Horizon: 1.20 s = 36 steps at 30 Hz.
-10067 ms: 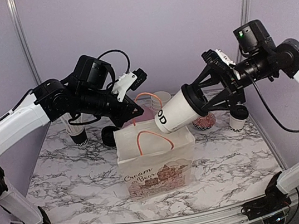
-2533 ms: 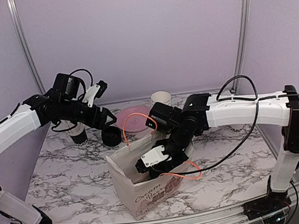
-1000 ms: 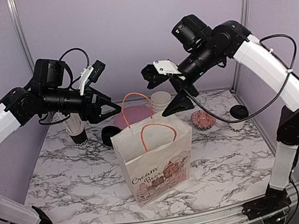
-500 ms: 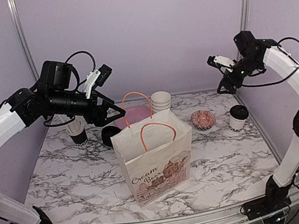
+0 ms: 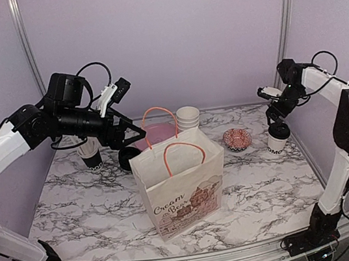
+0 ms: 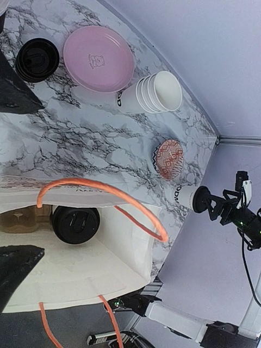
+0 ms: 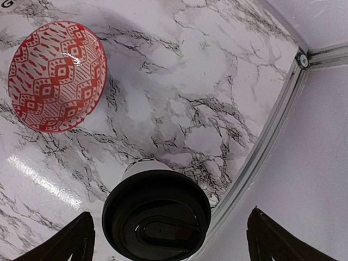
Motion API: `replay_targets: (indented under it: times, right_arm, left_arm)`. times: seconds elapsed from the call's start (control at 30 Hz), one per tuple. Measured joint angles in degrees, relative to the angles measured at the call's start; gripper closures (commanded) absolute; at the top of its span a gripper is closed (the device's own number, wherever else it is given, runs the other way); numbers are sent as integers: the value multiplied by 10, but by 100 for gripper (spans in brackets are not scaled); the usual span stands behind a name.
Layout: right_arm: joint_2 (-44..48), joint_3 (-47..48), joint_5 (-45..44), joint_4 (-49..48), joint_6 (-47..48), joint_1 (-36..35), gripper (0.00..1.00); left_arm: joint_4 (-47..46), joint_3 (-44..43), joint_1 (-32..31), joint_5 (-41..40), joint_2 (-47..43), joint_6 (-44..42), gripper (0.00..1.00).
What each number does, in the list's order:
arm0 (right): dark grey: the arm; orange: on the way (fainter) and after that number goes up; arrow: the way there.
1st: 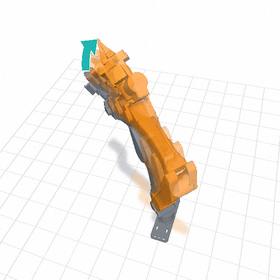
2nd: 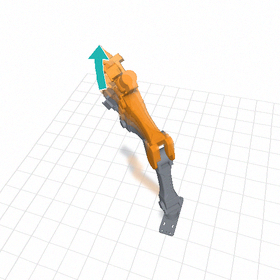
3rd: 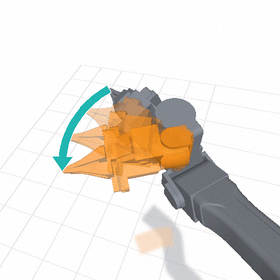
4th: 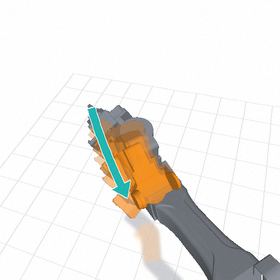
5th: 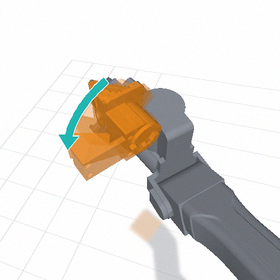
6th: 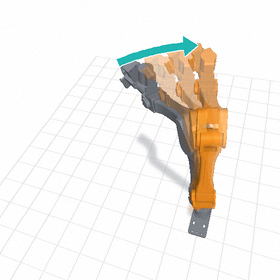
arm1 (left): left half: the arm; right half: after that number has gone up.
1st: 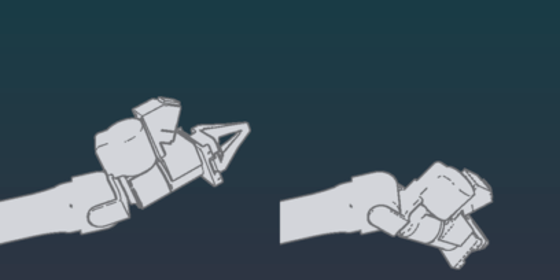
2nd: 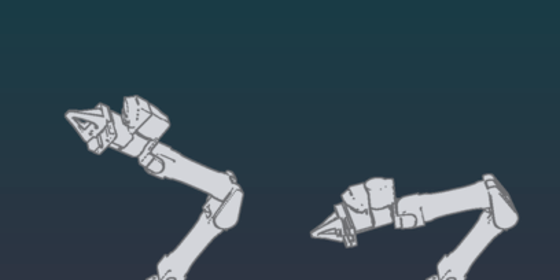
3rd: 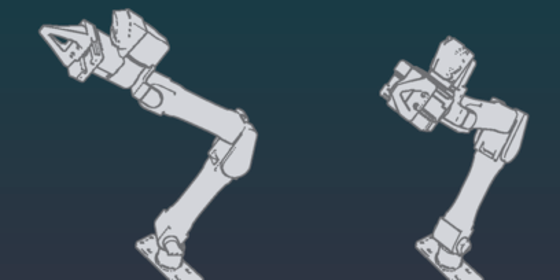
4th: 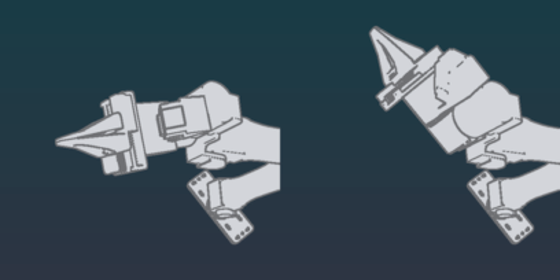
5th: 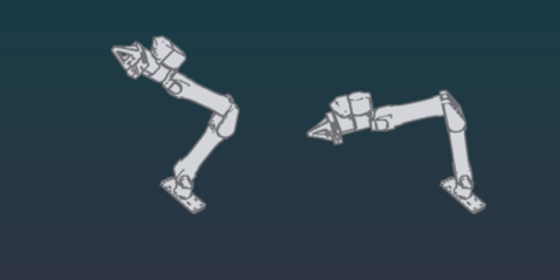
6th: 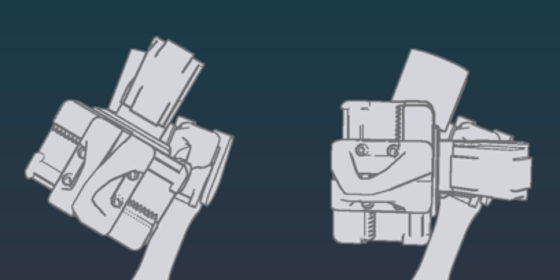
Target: Pack the takeout coffee
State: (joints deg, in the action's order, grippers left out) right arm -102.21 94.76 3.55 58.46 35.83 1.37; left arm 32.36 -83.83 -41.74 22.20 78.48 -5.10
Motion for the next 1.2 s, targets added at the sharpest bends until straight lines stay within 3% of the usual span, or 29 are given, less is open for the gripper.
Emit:
replay_targets:
  times: [0.4, 0.7, 0.9, 1.2]
  right_arm:
    - [-36, 0, 3, 7, -18, 30, 17]
    - [-37, 0, 32, 24, -26, 37, 10]
    - [-37, -3, 40, 29, -29, 37, 12]
    - [-37, -13, 48, 35, -31, 49, 24]
  left_arm:
    - [0, 12, -6, 9, -3, 4, 17]
    - [0, 12, -6, 14, -3, 4, 17]
    - [0, 12, -6, 15, -3, 4, 17]
    - [0, 12, -7, 17, -3, 4, 17]
